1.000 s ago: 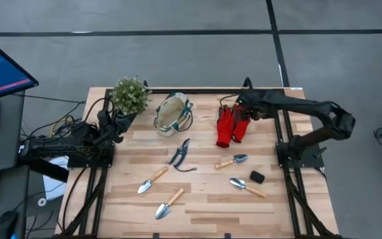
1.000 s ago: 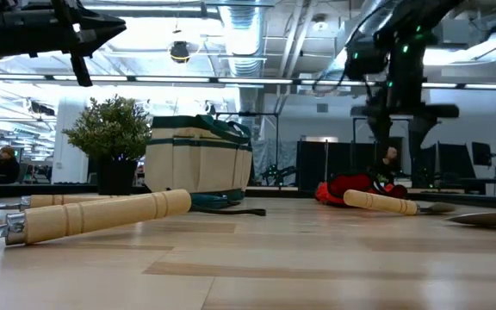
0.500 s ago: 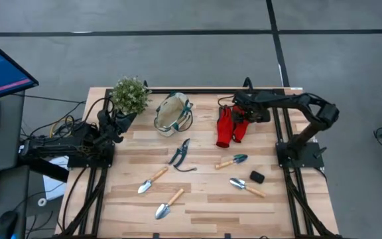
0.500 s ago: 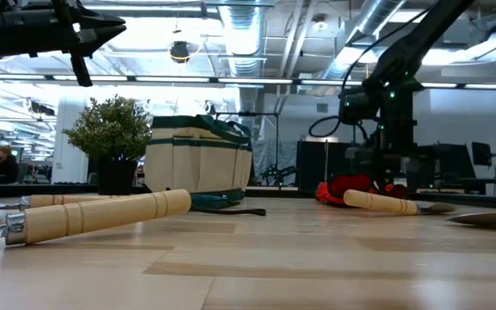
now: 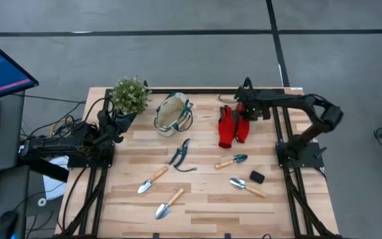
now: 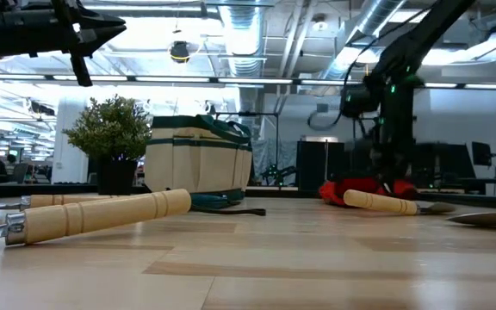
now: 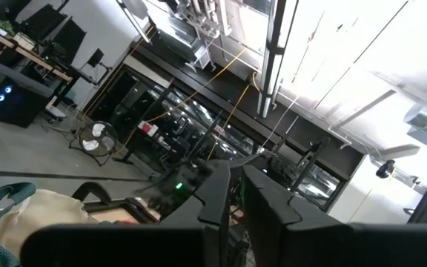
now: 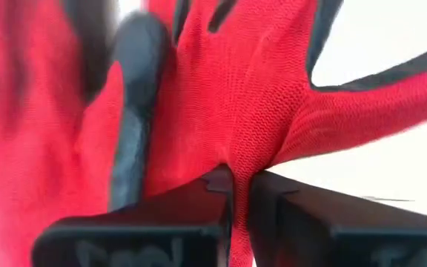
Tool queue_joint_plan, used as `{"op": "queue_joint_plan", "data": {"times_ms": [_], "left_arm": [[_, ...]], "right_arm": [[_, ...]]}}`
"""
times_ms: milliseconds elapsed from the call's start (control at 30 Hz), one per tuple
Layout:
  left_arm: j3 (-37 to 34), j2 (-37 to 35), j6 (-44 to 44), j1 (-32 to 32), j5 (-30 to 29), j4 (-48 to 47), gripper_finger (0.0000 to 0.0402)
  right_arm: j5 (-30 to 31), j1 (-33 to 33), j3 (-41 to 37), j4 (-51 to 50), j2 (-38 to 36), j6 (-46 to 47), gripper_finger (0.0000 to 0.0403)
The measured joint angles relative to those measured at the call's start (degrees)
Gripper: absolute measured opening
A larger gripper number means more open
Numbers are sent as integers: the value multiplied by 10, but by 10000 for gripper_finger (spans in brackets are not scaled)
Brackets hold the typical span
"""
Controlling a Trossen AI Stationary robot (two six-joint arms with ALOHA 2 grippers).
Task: Pick & Place Garden tools in Gardening bag
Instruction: Put the red glove into the light brown gardening bag
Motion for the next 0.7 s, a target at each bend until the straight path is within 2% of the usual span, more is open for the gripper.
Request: {"op": "queue_joint_plan", "data": {"times_ms": [200,333,500,700], "left_arm": [[0,0,0,0,0,0,35],[0,0,0,0,0,0,35],[0,0,0,0,0,0,34],[0,0,0,0,0,0,34]], "right_arm": [[38,-9,77,-29,-90,-78,4],[75,18,158,-13,-100,-157,3],[88,72,269,75,-62,-320,2],[86,130,416,132,43,-478,1]]}}
